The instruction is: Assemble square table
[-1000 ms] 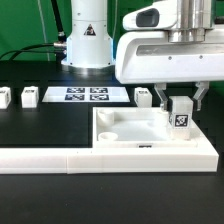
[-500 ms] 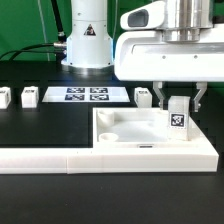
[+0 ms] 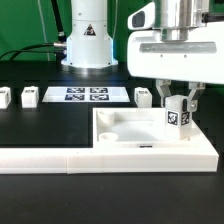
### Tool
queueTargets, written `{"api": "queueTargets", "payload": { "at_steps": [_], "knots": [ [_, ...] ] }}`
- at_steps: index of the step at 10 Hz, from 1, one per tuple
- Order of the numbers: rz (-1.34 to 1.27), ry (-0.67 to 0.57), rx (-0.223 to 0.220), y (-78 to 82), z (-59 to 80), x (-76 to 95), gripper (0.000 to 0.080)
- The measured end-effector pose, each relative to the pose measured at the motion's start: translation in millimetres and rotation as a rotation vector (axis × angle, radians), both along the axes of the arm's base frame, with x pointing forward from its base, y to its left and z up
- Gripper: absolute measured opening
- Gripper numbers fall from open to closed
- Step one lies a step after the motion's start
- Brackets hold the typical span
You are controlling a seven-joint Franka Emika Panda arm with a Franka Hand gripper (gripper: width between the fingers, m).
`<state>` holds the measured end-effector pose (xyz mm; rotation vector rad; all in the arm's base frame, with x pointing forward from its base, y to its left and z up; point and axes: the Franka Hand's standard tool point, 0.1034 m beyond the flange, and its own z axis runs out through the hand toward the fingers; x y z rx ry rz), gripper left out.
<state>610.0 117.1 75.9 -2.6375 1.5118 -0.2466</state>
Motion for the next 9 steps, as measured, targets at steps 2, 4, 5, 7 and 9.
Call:
{"api": "queueTargets", "payload": {
  "at_steps": [2, 4, 5, 7, 9],
  "knots": [
    [-0.185, 0.018, 0.036, 0.3, 0.4, -0.9, 0.0292],
    [-0.295, 0.021, 0.067, -0.5, 0.5, -0.6, 0.0294],
    [-0.349, 0.022, 0.082, -0.9, 0.6, -0.5, 0.0294],
    [-0.368, 0.023, 0.086, 0.1, 0.1, -1.0, 0.0381],
    [-0.26, 0.023, 0.067, 0.7, 0.0, -1.1, 0.0576]
  ]
}}
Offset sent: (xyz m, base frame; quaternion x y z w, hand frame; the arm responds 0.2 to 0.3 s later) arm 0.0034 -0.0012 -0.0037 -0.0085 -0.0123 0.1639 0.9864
